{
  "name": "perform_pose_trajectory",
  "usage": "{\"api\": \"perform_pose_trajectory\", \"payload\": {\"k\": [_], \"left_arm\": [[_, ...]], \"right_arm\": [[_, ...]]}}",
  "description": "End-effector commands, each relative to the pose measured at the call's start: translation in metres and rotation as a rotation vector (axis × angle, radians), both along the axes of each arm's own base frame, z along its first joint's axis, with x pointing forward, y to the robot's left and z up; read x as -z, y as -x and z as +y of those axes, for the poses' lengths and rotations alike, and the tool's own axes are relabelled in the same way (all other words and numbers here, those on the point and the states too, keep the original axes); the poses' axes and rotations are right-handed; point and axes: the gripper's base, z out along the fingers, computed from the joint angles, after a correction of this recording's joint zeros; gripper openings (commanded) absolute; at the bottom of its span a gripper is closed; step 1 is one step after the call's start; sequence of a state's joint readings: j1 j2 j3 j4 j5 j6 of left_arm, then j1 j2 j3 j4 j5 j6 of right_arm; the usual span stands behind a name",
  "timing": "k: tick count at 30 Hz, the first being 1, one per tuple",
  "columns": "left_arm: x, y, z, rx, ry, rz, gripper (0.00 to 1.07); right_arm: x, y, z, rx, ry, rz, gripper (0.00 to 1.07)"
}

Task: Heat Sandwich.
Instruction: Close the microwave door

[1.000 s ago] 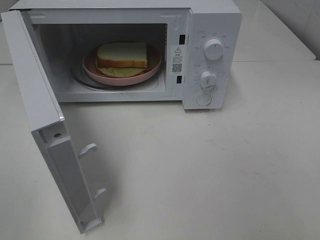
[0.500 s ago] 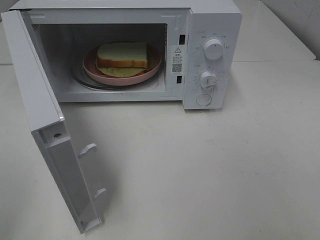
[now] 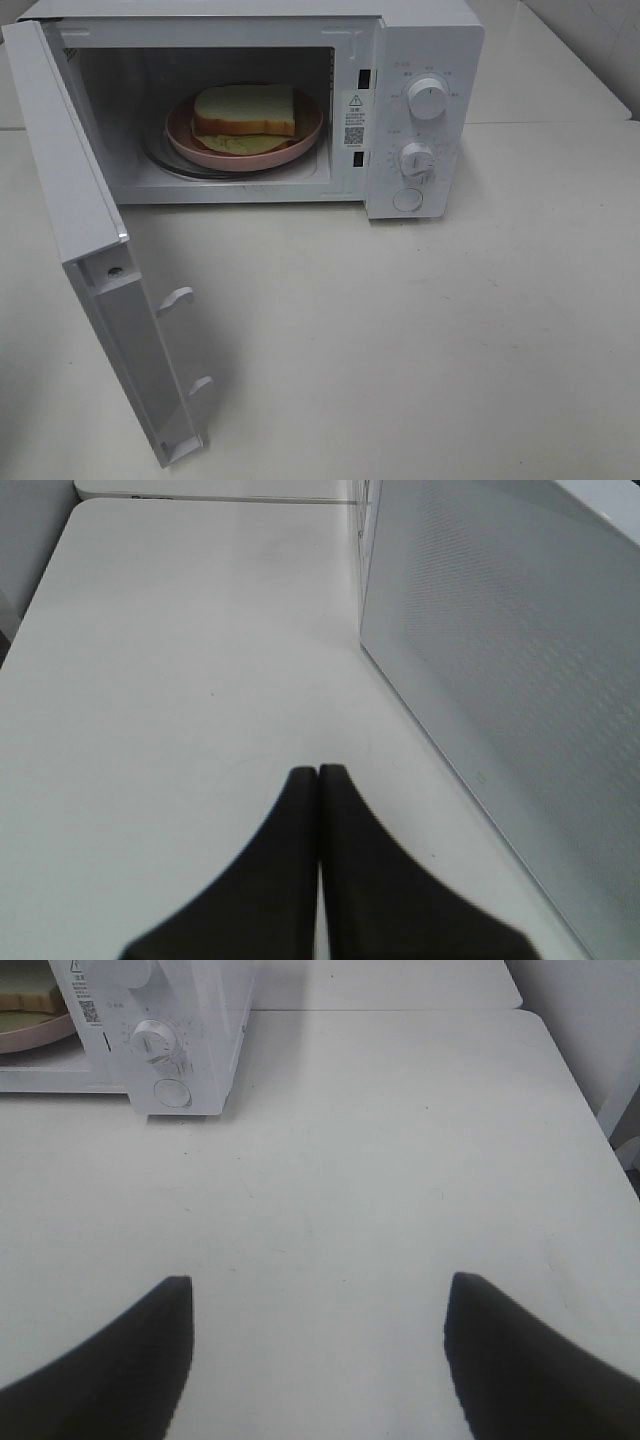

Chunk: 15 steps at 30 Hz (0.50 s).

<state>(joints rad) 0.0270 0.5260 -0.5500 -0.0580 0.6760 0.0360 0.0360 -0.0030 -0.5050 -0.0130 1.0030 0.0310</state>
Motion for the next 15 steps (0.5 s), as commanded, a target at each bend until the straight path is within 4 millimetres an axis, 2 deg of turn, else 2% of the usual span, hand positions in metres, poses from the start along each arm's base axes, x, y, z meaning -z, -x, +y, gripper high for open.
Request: {"api": "perform_pose_trajectory", "payload": {"k": [1,2,7,11,15], "left_arm": [[0.006,-0.018,0.002,-0.013,-0.003,-0.038,0.00],[0.012,-0.026,0.002,-0.017,-0.004,-0.056,0.00],[0.024,-0.037,0.003,-0.024,-0.006,-0.106,0.00],[0.047,-0.055,0.005,-0.031,-0.026,-0.190,0.00],[0.059,-0.063,0.005,-0.029,-0.035,-0.188,0.00]], "right_arm": [[0.002,0.003,0.000,0.008,-0.002,-0.024,0.68],[0.002,0.003,0.000,0.008,-0.002,-0.024,0.68],[0.002,0.003,0.000,0.008,-0.002,-0.024,0.68],[0.002,0.003,0.000,0.008,-0.002,-0.024,0.68],[0.002,0.003,0.000,0.008,-0.002,-0.024,0.68]]}}
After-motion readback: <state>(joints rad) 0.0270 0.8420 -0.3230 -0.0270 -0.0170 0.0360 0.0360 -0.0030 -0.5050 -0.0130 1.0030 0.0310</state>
